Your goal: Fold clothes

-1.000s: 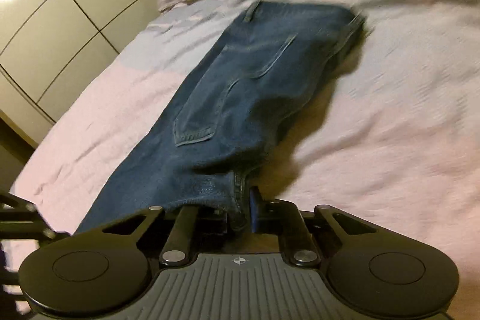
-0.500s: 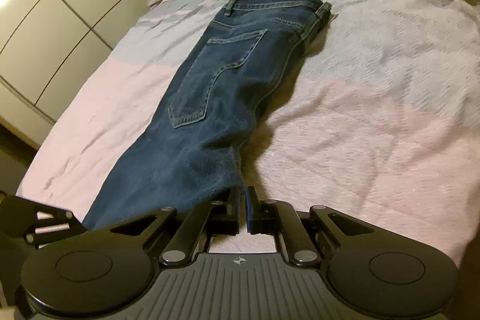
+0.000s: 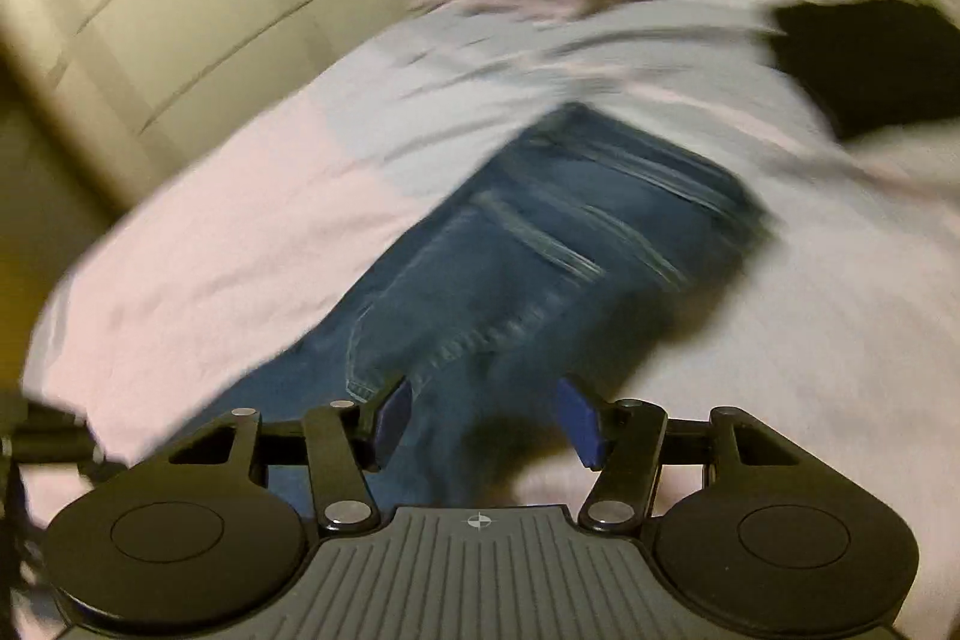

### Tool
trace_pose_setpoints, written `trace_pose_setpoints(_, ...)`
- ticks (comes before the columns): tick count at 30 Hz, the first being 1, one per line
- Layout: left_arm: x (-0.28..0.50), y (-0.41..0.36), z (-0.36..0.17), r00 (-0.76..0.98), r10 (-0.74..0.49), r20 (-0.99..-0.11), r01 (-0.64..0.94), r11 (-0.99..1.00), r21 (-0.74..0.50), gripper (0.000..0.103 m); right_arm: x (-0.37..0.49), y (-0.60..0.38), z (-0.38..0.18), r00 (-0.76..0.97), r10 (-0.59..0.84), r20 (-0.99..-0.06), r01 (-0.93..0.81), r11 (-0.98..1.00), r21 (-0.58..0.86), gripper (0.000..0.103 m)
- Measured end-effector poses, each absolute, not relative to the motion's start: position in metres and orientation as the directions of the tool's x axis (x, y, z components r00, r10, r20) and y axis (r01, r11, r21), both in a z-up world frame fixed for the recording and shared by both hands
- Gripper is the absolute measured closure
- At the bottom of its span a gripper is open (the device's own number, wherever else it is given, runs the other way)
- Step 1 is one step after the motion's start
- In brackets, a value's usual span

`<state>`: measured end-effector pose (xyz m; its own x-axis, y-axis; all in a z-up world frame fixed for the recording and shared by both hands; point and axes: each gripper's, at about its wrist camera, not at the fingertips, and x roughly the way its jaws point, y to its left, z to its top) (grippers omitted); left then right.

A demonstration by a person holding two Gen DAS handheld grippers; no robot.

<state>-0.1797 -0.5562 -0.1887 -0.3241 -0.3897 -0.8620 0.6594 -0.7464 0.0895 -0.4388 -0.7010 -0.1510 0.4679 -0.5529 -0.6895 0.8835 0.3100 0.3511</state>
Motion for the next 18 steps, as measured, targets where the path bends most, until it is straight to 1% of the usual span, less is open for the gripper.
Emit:
trace_pose_setpoints(3,-0.194,-0.564,-0.221,-0.232,-0.313,-0.921,0.682,-0.727,0.076,0.077,-0.411,-0.745,-0.184,0.419,-0.424,-0.803,0.842,0.512,0.170,0.045)
trace_pose_setpoints(4,-0.199,-0.564,-0.228,-0.209,-0.293,-0.933,0.683,-0.726,0.075,0.077,-0.408,-0.757,-0.194,0.415,-0.367,-0.832,0.805,0.574,0.148,0.045)
trace_pose_setpoints(5,-0.202,-0.564,-0.233,-0.189,-0.275,-0.943,0.684,-0.726,0.075,0.077,-0.411,-0.769,-0.195,0.440,-0.312,-0.842,0.771,0.611,0.177,0.045)
trace_pose_setpoints(7,-0.200,-0.568,-0.225,-0.201,-0.282,-0.938,0.711,-0.701,0.059,0.076,-0.421,-0.782,-0.181,0.495,-0.268,-0.826,0.727,0.649,0.225,0.045)
trace_pose_setpoints(8,-0.195,-0.574,-0.218,-0.202,-0.308,-0.930,0.743,-0.667,0.059,0.076,-0.427,-0.788,-0.171,0.524,-0.252,-0.813,0.700,0.671,0.244,0.045)
trace_pose_setpoints(10,-0.182,-0.589,-0.204,-0.194,-0.364,-0.911,0.805,-0.589,0.064,0.074,-0.435,-0.799,-0.151,0.568,-0.271,-0.777,0.650,0.726,0.222,0.045)
trace_pose_setpoints(12,-0.167,-0.600,-0.208,-0.177,-0.362,-0.915,0.826,-0.560,0.061,0.069,-0.432,-0.817,-0.140,0.570,-0.296,-0.766,0.605,0.783,0.148,0.045)
trace_pose_setpoints(13,-0.160,-0.605,-0.211,-0.169,-0.358,-0.918,0.834,-0.548,0.060,0.068,-0.424,-0.829,-0.142,0.566,-0.292,-0.771,0.573,0.812,0.112,0.045)
trace_pose_setpoints(18,-0.123,-0.631,-0.226,-0.127,-0.333,-0.934,0.872,-0.487,0.056,0.067,-0.386,-0.881,-0.157,0.532,-0.251,-0.809,0.360,0.931,-0.052,0.045)
